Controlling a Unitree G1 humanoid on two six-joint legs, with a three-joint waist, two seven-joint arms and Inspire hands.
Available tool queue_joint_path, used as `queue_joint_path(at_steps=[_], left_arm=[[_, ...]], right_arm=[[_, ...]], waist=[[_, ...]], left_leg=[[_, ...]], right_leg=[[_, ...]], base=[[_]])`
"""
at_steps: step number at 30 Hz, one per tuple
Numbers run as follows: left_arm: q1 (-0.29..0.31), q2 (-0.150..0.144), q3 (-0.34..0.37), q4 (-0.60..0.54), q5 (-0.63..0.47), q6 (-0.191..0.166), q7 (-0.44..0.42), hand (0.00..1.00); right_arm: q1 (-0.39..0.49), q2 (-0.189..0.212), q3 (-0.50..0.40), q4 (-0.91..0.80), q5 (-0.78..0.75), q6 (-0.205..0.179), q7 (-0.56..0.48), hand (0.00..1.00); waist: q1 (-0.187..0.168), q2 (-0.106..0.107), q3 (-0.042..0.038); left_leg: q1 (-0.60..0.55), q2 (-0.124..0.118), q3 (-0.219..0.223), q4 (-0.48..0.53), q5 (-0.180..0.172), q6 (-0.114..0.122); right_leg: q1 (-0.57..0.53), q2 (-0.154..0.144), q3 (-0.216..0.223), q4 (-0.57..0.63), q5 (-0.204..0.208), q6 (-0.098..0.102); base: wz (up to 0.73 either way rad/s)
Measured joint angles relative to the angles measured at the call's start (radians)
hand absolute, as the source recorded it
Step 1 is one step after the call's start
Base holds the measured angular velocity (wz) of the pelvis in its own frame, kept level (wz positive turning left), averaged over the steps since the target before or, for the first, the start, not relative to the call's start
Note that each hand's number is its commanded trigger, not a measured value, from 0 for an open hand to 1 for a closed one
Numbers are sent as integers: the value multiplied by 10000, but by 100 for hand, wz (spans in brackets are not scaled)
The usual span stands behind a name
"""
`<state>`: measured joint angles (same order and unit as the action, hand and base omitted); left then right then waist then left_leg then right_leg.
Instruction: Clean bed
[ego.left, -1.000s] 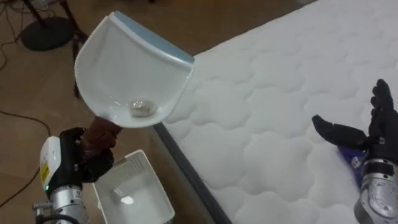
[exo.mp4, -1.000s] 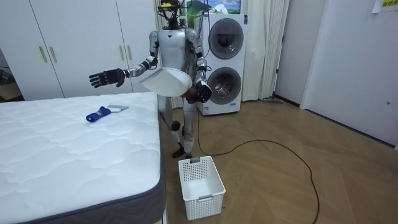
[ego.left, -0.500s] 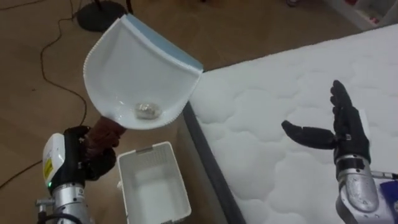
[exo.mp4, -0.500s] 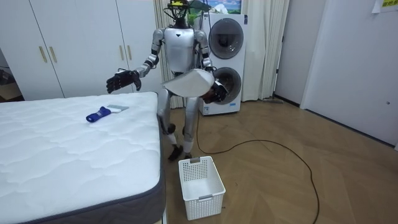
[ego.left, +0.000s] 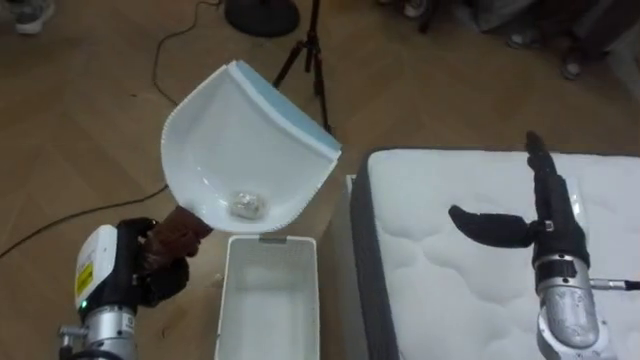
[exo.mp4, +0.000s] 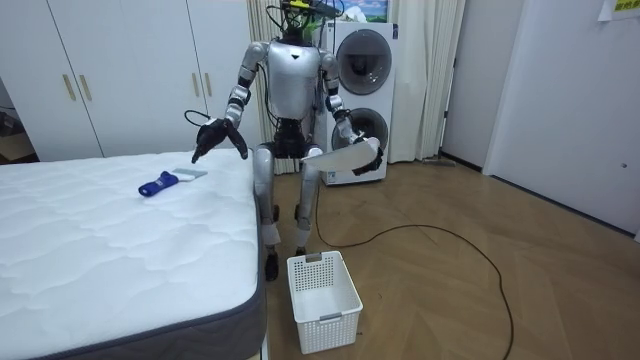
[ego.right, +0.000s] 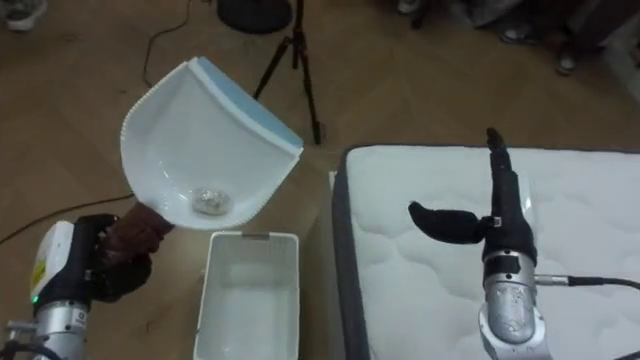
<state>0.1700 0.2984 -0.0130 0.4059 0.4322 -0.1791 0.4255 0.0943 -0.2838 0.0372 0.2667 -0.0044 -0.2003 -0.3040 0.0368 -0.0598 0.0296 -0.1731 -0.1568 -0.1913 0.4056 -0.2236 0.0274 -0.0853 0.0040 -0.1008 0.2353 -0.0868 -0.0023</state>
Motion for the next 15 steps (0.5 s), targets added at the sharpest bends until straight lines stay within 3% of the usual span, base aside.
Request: queue_joint_path(at_steps=[1, 3, 4, 7, 11, 12, 13, 14, 15], left_arm=[[-78, 64, 57, 0, 43, 0, 7, 100], [-268, 86, 48, 95, 64, 0, 7, 100], [-336, 87, 1, 256, 71, -4, 19, 100], [-491, 108, -180, 865, 106, 21, -38, 100], [-572, 111, -419, 1466, 213, 255, -237, 100], [-616, 112, -433, 1591, 210, 399, -254, 100], [-788, 133, -528, 1869, 189, 484, -249, 100], [-954, 169, -666, 2043, 157, 494, -250, 100], [-1252, 411, -1024, 2186, 92, 490, -325, 100]], right_arm=[[20, -1, -1, 17, 14, -7, 0, 0], [7, -1, 0, 155, 111, -69, 41, 0], [-71, -3, 1, 355, 169, -152, 181, 0], [-162, -10, 168, 777, 400, -209, 351, 0], [-97, -2, 375, 1151, 368, -154, 592, 0], [-73, -1, 383, 1153, 331, -153, 671, 0], [-87, -4, 391, 1263, 284, -169, 665, 0], [-114, -9, 360, 1400, 278, -186, 658, 0], [-256, 4, 306, 1748, 266, -151, 661, 0]], waist=[[-45, -1, -5], [-21, -53, -31], [47, -81, -41], [213, -97, -52], [30, -41, -42], [-89, 6, -35], [-84, -99, -9], [-101, -209, 39], [-119, 123, -29]], left_leg=[[-77, 167, 739, -96, 14, 18], [-35, 233, 1205, -215, 90, 139], [79, 210, 1213, -365, 183, 287], [144, 210, 1223, -458, 187, 293], [26, 211, 1360, -363, 167, 234], [-51, 212, 1445, -321, 57, -213], [-505, 189, 1974, 299, 82, -1210], [-943, 290, 2292, 858, -80, -940], [-1812, 1460, 2411, 1451, -376, -327]], right_leg=[[-1, -80, -191, 19, -168, 22], [-23, -174, -379, 41, -362, 65], [-31, -157, -379, 54, -404, 89], [7, -138, -400, 8, -403, 88], [2, -179, -456, 9, -409, 76], [-28, -223, -502, 5, -411, 71], [-70, -606, -435, 30, -433, 34], [-113, -730, -346, 86, -482, 50], [-562, -494, -456, 670, -698, 181]], base=[[41], [33], [12], [-7], [11], [20], [20], [14], [16]])
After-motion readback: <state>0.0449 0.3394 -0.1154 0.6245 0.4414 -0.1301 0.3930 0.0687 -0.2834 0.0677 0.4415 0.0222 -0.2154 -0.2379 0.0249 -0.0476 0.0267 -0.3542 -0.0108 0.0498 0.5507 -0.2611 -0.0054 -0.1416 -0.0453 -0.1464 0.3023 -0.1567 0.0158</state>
